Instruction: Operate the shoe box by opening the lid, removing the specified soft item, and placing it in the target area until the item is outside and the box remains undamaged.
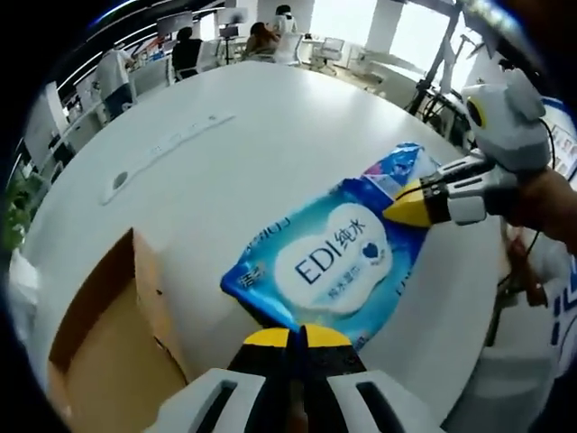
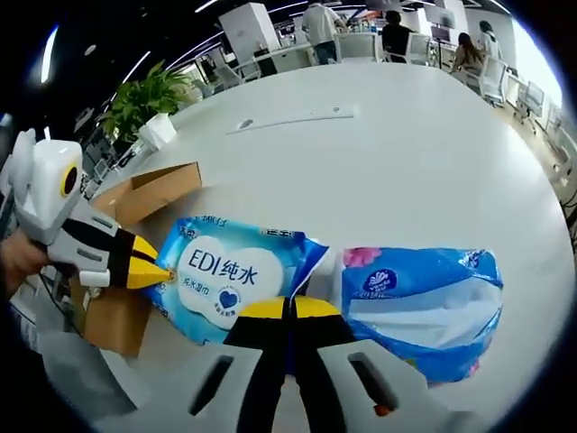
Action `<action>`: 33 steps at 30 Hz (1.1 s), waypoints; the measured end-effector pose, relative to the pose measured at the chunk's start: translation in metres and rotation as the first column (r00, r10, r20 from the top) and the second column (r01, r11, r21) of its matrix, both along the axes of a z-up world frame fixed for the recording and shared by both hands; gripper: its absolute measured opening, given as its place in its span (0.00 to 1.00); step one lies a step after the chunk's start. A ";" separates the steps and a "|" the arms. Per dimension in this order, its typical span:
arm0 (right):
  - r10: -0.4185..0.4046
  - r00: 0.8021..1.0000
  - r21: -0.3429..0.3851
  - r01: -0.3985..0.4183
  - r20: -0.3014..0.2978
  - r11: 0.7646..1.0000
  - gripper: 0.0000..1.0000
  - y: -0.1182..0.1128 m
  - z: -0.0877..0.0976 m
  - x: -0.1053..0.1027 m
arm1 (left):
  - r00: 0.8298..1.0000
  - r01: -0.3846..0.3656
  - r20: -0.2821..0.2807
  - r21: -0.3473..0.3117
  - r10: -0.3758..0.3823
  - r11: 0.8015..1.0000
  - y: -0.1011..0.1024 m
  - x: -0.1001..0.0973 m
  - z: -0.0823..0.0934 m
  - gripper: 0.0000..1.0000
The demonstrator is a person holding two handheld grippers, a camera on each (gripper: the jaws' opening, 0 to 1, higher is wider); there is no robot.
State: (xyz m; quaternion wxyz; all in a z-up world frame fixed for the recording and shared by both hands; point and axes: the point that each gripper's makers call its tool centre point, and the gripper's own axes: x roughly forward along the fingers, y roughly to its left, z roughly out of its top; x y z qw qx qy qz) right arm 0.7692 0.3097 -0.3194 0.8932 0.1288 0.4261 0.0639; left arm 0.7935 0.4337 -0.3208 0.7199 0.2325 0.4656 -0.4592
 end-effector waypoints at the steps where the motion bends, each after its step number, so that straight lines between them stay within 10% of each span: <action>1: 0.001 1.000 -0.002 -0.001 -0.002 1.000 0.00 0.000 -0.001 0.001 | 1.000 0.007 0.002 0.003 -0.007 1.000 0.000 0.000 0.000 0.02; 13: 0.013 1.000 -0.028 -0.014 -0.002 1.000 0.00 0.000 -0.003 0.001 | 0.988 0.122 0.094 0.037 -0.125 0.992 0.007 -0.003 0.010 0.05; 33: 0.004 0.999 -0.043 -0.003 0.042 0.999 0.06 -0.002 0.013 -0.002 | 0.991 0.093 0.106 -0.107 -0.081 0.990 0.011 -0.011 0.052 0.19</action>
